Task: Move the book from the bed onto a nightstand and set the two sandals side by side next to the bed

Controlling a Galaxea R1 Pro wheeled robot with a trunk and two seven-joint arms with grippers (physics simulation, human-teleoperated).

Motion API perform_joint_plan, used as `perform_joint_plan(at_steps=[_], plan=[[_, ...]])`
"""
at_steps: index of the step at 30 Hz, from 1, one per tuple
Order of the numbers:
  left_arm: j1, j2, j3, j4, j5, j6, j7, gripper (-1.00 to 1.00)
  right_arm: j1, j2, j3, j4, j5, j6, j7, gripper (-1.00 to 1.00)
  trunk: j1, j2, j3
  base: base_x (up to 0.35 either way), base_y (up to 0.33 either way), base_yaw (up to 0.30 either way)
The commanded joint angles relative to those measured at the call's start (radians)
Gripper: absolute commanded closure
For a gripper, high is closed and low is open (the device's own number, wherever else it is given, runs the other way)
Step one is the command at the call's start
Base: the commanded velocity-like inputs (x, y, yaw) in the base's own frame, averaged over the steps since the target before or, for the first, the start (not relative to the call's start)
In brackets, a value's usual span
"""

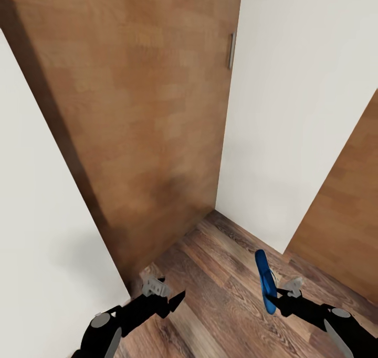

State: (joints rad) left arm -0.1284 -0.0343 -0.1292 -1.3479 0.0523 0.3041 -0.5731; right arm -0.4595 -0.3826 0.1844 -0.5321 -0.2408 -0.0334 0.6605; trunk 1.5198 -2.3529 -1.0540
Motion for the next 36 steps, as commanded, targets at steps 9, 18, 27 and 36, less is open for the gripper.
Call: perform_joint_plan(at_steps=[9,18,27,36], plan=[[0.000,0.026,0.001,0.096,0.011,-0.024,-0.009,-1.00,-0.001,-0.069,0.001,0.191,-0.045,-0.003,0.298,1.00,-0.035,0.063,0.027,0.000,0.000,0.000],[0.000,0.021,-0.036,0.065,0.012,-0.021,-0.013,-1.00,-0.001,-0.069,0.003,0.206,-0.075,-0.005,0.335,1.00,-0.069,0.126,0.056,0.000,0.000,0.000],[0.000,0.020,-0.050,0.065,0.012,-0.018,-0.013,-1.00,-0.001,-0.068,0.004,0.315,-0.076,-0.010,0.333,1.00,-0.104,0.189,0.084,0.000,0.000,0.000],[0.000,0.006,-0.052,0.068,0.012,-0.017,-0.012,-1.00,-0.001,-0.068,0.004,0.321,-0.075,-0.017,0.330,1.00,-0.138,0.252,0.112,0.000,0.000,0.000]])
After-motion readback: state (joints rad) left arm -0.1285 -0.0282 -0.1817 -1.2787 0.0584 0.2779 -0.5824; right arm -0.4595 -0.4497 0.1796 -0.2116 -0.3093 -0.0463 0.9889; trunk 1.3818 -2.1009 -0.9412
